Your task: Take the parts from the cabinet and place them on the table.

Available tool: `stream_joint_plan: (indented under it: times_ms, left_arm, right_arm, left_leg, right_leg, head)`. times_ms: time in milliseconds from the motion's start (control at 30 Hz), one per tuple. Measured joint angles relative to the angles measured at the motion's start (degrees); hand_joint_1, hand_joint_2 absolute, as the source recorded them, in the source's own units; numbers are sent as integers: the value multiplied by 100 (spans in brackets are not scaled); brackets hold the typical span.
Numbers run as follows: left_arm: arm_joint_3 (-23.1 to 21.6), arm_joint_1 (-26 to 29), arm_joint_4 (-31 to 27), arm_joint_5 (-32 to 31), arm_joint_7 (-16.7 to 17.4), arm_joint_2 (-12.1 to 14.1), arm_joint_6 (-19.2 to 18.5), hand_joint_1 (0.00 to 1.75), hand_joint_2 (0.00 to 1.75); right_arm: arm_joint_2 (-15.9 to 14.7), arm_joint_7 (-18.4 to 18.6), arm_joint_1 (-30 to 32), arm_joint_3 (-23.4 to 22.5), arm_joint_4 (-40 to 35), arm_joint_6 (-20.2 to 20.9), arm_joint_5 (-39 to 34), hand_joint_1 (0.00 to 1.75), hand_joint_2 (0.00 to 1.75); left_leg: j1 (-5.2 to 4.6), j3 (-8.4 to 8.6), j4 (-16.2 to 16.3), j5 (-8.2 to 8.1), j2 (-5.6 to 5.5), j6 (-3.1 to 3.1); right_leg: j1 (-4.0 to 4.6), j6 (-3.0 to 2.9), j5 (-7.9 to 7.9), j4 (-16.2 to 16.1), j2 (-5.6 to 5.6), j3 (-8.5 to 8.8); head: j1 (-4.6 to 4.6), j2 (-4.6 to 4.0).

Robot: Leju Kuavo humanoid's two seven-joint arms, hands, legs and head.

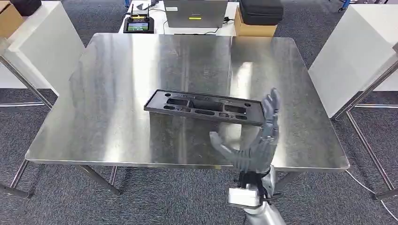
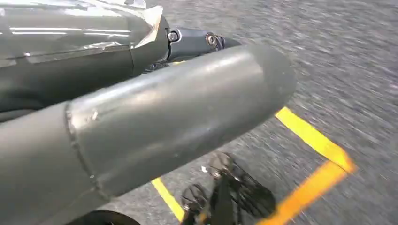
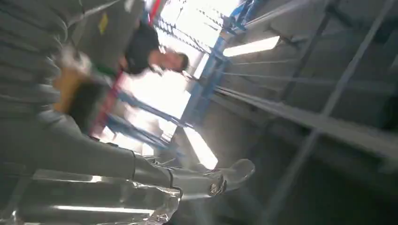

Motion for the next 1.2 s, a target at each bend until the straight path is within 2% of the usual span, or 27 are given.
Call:
stream_joint_plan:
  times_ms: [100,200,267,333,367,400,467,500,533,567,633,667,700,733,767,833,867,900,933,967,1000,1033,1067,1100,1133,1167,1200]
  left_arm:
    - [26,1,0,4,369,-15,119,0,0]
    - [46,-1,0,2,447,-29,169,0,0]
    - [72,-7,0,4,572,-37,252,0,0]
    - [103,-12,0,15,655,-61,339,0,0]
    - [118,-22,0,22,659,-96,366,0,0]
    - [127,-24,0,42,657,-105,370,0,0]
    - [136,-25,0,46,648,-123,328,0,0]
    - [138,-21,0,44,637,-144,309,0,0]
    - [140,-19,0,28,637,-147,285,0,0]
    - [140,-20,0,4,637,-158,282,0,0]
    - [140,-19,0,-4,654,-179,289,0,0]
    - [140,-20,0,-4,674,-190,296,0,0]
    - [142,-21,0,-2,683,-188,306,0,0]
    - [149,-22,0,4,694,-190,309,0,0]
    - [153,-22,0,4,701,-194,311,0,0]
    - [155,-19,0,7,707,-203,317,0,0]
    - [157,-13,0,6,711,-195,326,0,0]
    - [160,-9,0,7,718,-197,335,0,0]
    - [162,-10,0,13,747,-197,339,0,0]
    - [164,-10,0,13,786,-197,341,0,0]
    - [164,-10,0,11,841,-195,355,0,0]
    - [166,-8,0,2,916,-197,366,0,0]
    - [166,-8,0,0,1005,-199,376,0,0]
    - [166,-5,0,-7,1055,-203,383,0,0]
    - [166,-7,0,-13,1099,-206,392,0,0]
    - [166,-15,0,-15,1131,-212,392,0,0]
    - [164,-48,0,-20,1157,-225,392,0,0]
  right_arm:
    - [-68,2,222,-15,0,305,-957,0,175]
    - [-120,2,337,-20,0,497,-1127,0,175]
    - [-164,39,333,-22,96,1228,-1404,0,175]
    - [-184,83,306,-33,394,2109,-1388,0,175]
    - [-184,83,302,-33,577,2410,-1228,0,175]
    - [-171,78,280,-33,741,2565,-1042,0,175]
    - [-144,74,249,-33,1045,2757,-787,0,175]
    - [-116,74,249,-31,1163,2855,-746,0,175]
    - [-75,74,246,-31,1267,2925,-733,0,175]
    - [-46,74,240,-31,1331,2969,-720,0,175]
    - [21,96,213,-31,1427,3077,-693,0,175]
    - [57,100,184,-31,1453,3133,-691,0,175]
    - [92,100,145,-31,1480,3170,-696,0,175]
    - [120,105,141,-33,1501,3189,-700,0,175]
    - [131,105,128,-35,1517,3207,-707,0,175]
    - [155,109,119,-35,1556,3211,-720,0,175]
    - [177,109,108,-35,1578,3213,-720,0,175]
    - [198,109,101,-35,1595,3216,-720,0,175]
    - [210,107,102,-37,1604,3222,-718,0,175]
    - [218,107,103,-39,1617,3231,-715,0,175]
    - [221,107,108,-42,1630,3248,-698,0,175]
    - [221,107,117,-46,1641,3268,-667,0,175]
    - [223,107,132,-55,1643,3277,-630,0,175]
    - [225,107,144,-59,1643,3283,-621,0,175]
    - [229,107,157,-63,1643,3299,-606,0,175]
    - [236,105,167,-68,1633,3338,-608,0,175]
    - [247,96,184,-81,1593,3377,-619,0,175]
  left_leg:
    - [-17,5,8,-8,1,16]
    - [-25,3,35,-30,0,52]
    - [-32,7,50,-52,1,86]
    - [-17,50,-8,11,9,151]
    - [22,90,-72,61,35,185]
    - [33,95,-89,76,32,217]
    - [29,69,-88,83,30,226]
    - [24,47,-86,90,31,229]
    - [23,30,-85,106,32,221]
    - [23,14,-84,122,32,206]
    - [27,-15,-80,156,30,164]
    - [30,-24,-64,175,27,134]
    - [8,-48,-39,188,29,100]
    - [9,-38,-38,215,31,57]
    - [7,-49,3,224,24,37]
    - [24,-89,3,281,17,-47]
    - [70,-132,52,212,5,-90]
    - [91,-210,215,-49,23,-139]
    - [116,-314,524,-356,28,-179]
    - [137,-454,959,-641,29,-221]
    - [155,-566,1347,-831,30,-253]
    - [172,-597,1595,-908,33,-276]
    - [184,-487,1565,-849,34,-283]
    - [197,-277,1334,-713,36,-284]
    - [209,97,849,-512,37,-274]
    - [218,467,346,-411,37,-253]
    - [210,576,106,-631,24,-229]
  right_leg:
    - [-19,8,1,0,1,5]
    - [-33,34,-9,0,1,20]
    - [-47,59,-18,-4,2,39]
    - [-27,124,16,-26,6,70]
    - [-45,113,-92,77,-13,45]
    - [-34,73,-277,308,-13,-46]
    - [-40,9,-749,1222,-13,-430]
    - [-39,10,-915,1646,-12,-603]
    - [-38,46,-948,1824,-12,-650]
    - [-39,88,-884,1706,-13,-547]
    - [-45,184,-573,826,-17,1]
    - [-62,205,-443,205,-24,389]
    - [-53,145,-409,-25,-20,562]
    - [1,106,-312,57,2,510]
    - [0,84,-338,-7,4,440]
    - [-4,-8,-304,38,4,392]
    - [-91,-87,-246,21,-15,385]
    - [-71,-177,-194,21,-25,352]
    - [-55,-226,-155,23,-35,316]
    - [-38,-244,-112,29,-53,251]
    - [-20,-251,-68,41,-55,182]
    - [-11,-250,-26,61,-58,102]
    - [-7,-239,12,90,-58,27]
    - [-7,-217,29,123,-57,-38]
    - [-7,-208,56,160,-53,-108]
    - [-7,-178,79,181,-52,-156]
    - [-9,-144,137,171,-62,-152]
  head:
    - [-2,0]
    - [0,0]
    - [0,0]
    - [0,0]
    - [-4,0]
    - [11,0]
    - [24,0]
    - [26,0]
    - [24,0]
    - [24,0]
    - [24,0]
    - [24,0]
    - [22,0]
    - [11,0]
    - [22,0]
    - [18,0]
    - [13,0]
    - [7,0]
    - [0,0]
    - [0,0]
    - [-2,0]
    - [-2,0]
    - [-2,0]
    - [-2,0]
    - [-4,0]
    - [-4,0]
    - [2,2]
